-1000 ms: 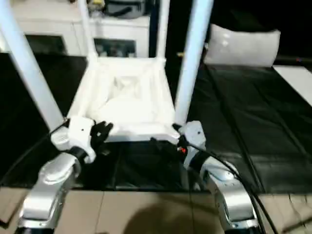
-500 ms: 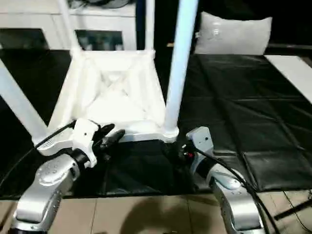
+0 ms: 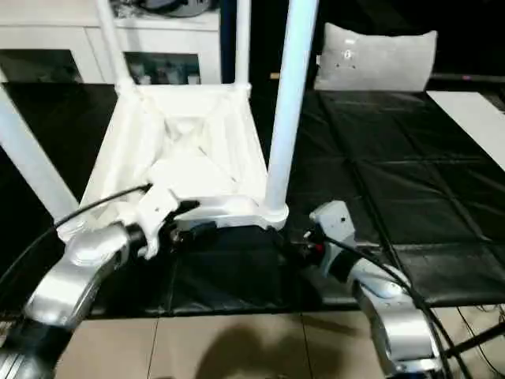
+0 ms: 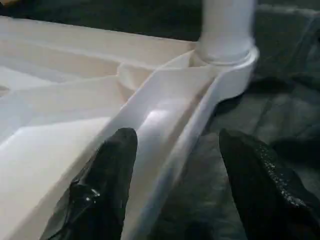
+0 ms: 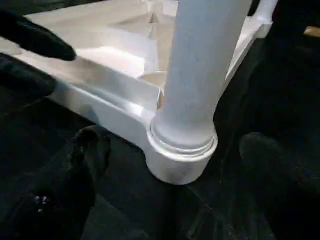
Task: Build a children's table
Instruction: Rotate leg to tighten
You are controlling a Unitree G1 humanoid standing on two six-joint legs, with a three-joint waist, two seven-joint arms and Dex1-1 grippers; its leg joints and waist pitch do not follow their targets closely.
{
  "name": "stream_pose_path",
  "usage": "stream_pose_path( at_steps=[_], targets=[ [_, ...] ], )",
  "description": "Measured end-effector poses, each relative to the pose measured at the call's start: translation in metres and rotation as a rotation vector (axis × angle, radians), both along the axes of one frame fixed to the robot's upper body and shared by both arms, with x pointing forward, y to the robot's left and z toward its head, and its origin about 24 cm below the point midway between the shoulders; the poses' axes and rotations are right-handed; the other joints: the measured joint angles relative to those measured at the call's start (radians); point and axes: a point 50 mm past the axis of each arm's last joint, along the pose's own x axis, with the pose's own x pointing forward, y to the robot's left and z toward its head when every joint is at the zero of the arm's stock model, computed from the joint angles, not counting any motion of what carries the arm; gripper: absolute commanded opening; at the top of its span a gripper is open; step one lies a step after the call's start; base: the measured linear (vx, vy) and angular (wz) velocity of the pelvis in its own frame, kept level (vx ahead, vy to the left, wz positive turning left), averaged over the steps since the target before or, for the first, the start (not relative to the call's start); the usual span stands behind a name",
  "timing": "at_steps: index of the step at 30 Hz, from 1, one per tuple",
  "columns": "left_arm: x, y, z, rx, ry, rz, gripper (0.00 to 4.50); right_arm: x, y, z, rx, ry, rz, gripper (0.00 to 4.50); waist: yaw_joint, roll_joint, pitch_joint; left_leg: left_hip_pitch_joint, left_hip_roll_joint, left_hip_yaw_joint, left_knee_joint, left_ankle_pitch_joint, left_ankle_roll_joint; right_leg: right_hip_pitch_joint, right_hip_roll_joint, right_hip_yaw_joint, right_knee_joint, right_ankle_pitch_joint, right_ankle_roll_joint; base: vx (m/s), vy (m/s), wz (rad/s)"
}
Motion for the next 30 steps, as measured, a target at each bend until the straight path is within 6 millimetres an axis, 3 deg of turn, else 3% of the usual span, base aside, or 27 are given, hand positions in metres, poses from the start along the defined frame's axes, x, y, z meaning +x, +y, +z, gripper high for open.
stream_pose_path(
  at_steps=[5, 10, 15, 16, 19, 30],
  targets=[
    [0.01, -0.004, -0.002, 0.035, 0.031, -0.082, 2.92, 0.001, -0.001, 0.0, -0.004, -0.006, 0.006, 4.5, -0.001, 0.001, 0.0, 0.0, 0.0, 0.0, -0.001, 0.002, 0.005, -0.001, 0.0, 0.0, 0.0, 0.002, -0.005, 0.0, 0.0, 0.0],
    [0.017, 0.0, -0.01, 0.095, 0.09, -0.144, 2.36, 0.001, -0.003, -0.003, -0.007, 0.001, 0.006, 4.5, 0.002, 0.003, 0.001, 0.0, 0.0, 0.001, -0.002, 0.003, 0.005, -0.001, 0.0, 0.0, -0.001, 0.002, -0.005, 0.0, 0.0, 0.0],
    [0.023, 0.001, -0.012, 0.152, 0.117, -0.19, 2.12, 0.001, -0.003, -0.002, -0.01, -0.008, 0.022, 4.5, 0.004, 0.003, 0.001, 0.0, 0.0, 0.001, -0.002, 0.003, 0.005, -0.001, 0.0, 0.0, -0.001, 0.0, -0.001, 0.0, 0.0, 0.0],
    [0.024, 0.001, -0.012, 0.156, 0.119, -0.191, 1.81, 0.001, -0.003, -0.002, -0.011, -0.007, 0.024, 4.5, 0.004, 0.003, 0.001, 0.0, 0.0, 0.001, -0.002, 0.003, 0.005, -0.001, 0.0, 0.0, -0.001, 0.001, -0.004, 0.0, 0.0, 0.0],
    [0.027, 0.001, -0.012, 0.189, 0.136, -0.203, 1.7, 0.002, -0.002, -0.002, -0.015, -0.007, 0.035, 4.5, 0.006, 0.003, 0.001, 0.0, 0.0, 0.001, -0.002, 0.003, 0.005, -0.001, 0.0, 0.0, -0.001, 0.002, -0.006, 0.0, 0.0, 0.0],
    [0.034, 0.002, -0.01, 0.209, 0.161, -0.236, 1.02, 0.002, -0.002, -0.003, -0.017, -0.007, 0.055, 4.5, 0.041, 0.005, 0.002, 0.0, 0.001, 0.001, -0.003, 0.001, 0.0, -0.001, 0.0, 0.0, -0.001, 0.002, -0.005, 0.0, 0.0, 0.0]
  ],
)
